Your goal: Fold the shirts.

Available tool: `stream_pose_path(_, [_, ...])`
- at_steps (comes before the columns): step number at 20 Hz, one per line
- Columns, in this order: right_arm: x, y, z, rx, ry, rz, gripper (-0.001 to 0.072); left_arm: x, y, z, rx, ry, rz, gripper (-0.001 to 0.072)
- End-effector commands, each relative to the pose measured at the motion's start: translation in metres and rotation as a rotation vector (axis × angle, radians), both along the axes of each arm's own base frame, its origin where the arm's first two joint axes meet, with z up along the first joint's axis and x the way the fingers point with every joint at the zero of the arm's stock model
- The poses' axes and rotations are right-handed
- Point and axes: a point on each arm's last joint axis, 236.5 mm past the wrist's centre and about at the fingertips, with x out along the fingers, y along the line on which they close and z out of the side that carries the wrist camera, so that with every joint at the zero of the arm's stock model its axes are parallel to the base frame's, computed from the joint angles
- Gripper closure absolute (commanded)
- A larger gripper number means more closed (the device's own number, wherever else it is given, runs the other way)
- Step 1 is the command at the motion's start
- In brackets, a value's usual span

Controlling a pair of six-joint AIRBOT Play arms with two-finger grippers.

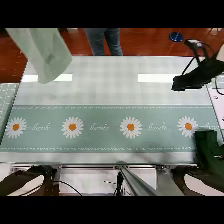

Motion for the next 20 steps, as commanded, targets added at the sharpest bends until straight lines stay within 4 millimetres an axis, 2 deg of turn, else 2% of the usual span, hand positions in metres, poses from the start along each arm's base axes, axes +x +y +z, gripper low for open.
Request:
stream_pose_path(1, [-0.013, -0.002, 0.037, -0.003, -0.097, 0.000, 0.0247, -0.081, -0.032, 0.063, -0.012, -0.127, -0.117, 0.0683])
stream_pose_path(3, [-0.019, -0.006, 0.055, -0.015, -0.149, -0.004, 0.0247, -0.105, -0.048, 0.065, 0.002, -0.116, -0.178, 0.0683])
stream_pose_path(5, [-0.026, -0.011, 0.069, -0.032, -0.192, -0.010, 0.0247, -0.118, -0.064, 0.056, 0.008, -0.070, -0.232, 0.0683])
stream_pose_path(10, [-0.038, -0.022, 0.090, -0.072, -0.251, -0.024, 0.0247, -0.129, -0.118, 0.013, 0.053, 0.086, -0.376, 0.0682])
stream_pose_path(13, [-0.040, -0.025, 0.089, -0.084, -0.245, -0.027, 0.0247, -0.131, -0.166, -0.018, 0.087, 0.171, -0.484, 0.0683])
stream_pose_path(15, [-0.040, -0.026, 0.089, -0.087, -0.245, -0.028, 0.0247, -0.134, -0.211, -0.048, 0.089, 0.253, -0.588, 0.0682])
stream_pose_path(17, [-0.040, -0.028, 0.089, -0.096, -0.246, -0.031, 0.0247, -0.138, -0.258, -0.092, 0.117, 0.358, -0.679, 0.0683])
stream_pose_path(20, [-0.040, -0.032, 0.090, -0.113, -0.247, -0.035, 0.0247, -0.149, -0.325, -0.181, 0.205, 0.539, -0.779, 0.0682])
